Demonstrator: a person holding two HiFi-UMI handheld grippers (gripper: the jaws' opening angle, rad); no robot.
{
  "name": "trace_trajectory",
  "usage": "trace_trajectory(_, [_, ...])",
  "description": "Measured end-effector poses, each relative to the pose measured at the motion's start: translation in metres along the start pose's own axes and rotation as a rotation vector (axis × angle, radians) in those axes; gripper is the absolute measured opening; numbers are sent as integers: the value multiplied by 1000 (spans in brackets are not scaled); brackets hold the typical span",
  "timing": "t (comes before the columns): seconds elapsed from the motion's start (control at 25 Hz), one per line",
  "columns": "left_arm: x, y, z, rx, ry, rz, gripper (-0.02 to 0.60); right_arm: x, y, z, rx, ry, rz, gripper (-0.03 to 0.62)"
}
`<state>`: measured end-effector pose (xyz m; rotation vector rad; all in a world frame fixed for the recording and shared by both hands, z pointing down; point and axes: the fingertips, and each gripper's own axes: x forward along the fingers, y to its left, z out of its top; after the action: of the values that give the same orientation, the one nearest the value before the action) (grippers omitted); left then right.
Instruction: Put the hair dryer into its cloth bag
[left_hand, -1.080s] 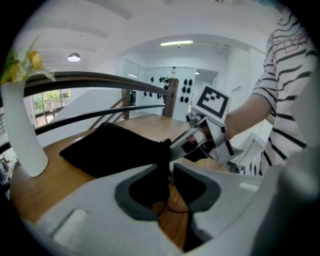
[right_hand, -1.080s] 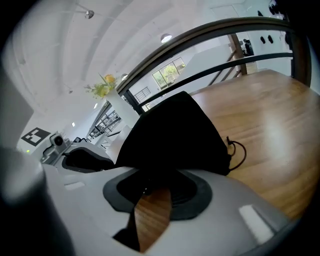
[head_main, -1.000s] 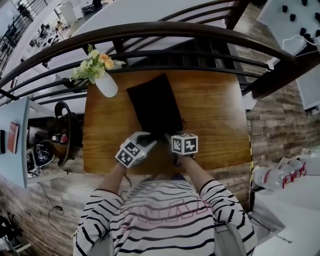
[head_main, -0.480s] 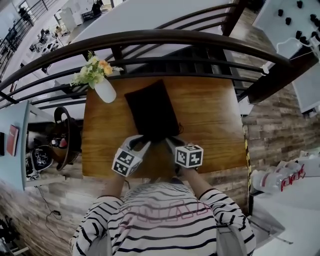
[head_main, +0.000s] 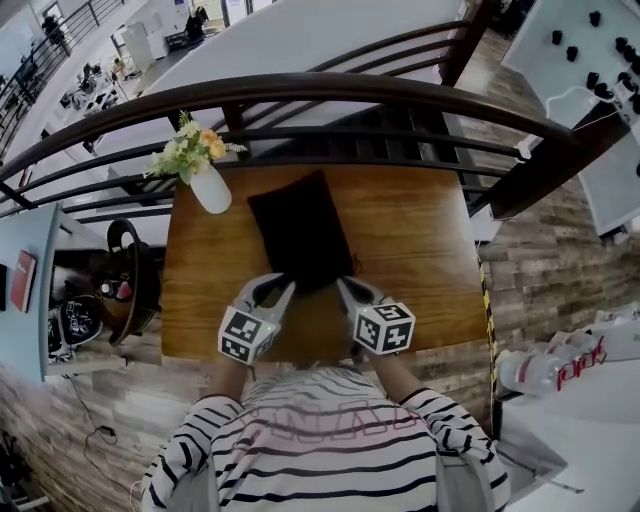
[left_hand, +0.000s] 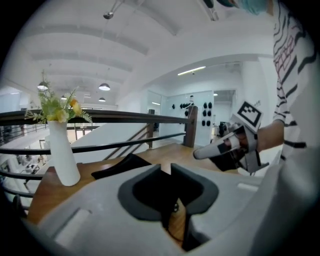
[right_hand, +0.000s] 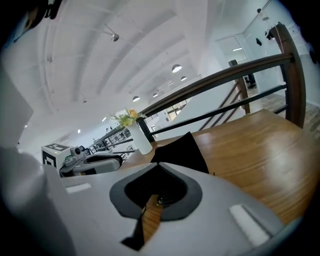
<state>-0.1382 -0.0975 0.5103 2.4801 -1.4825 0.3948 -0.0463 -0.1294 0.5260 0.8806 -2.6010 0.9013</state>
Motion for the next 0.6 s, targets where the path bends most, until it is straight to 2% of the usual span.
trace_trajectory(0.2, [-12, -1, 23, 18, -49, 24, 6, -10, 10, 19, -14, -50, 23, 0])
trace_trajectory(0.4, [-23, -4, 35, 35, -80, 39, 5, -18, 22, 36, -31, -98, 45, 0])
trace_trajectory(0.6, [-30, -7, 40, 2, -104, 49, 3, -23, 31, 44, -44, -124, 61, 0])
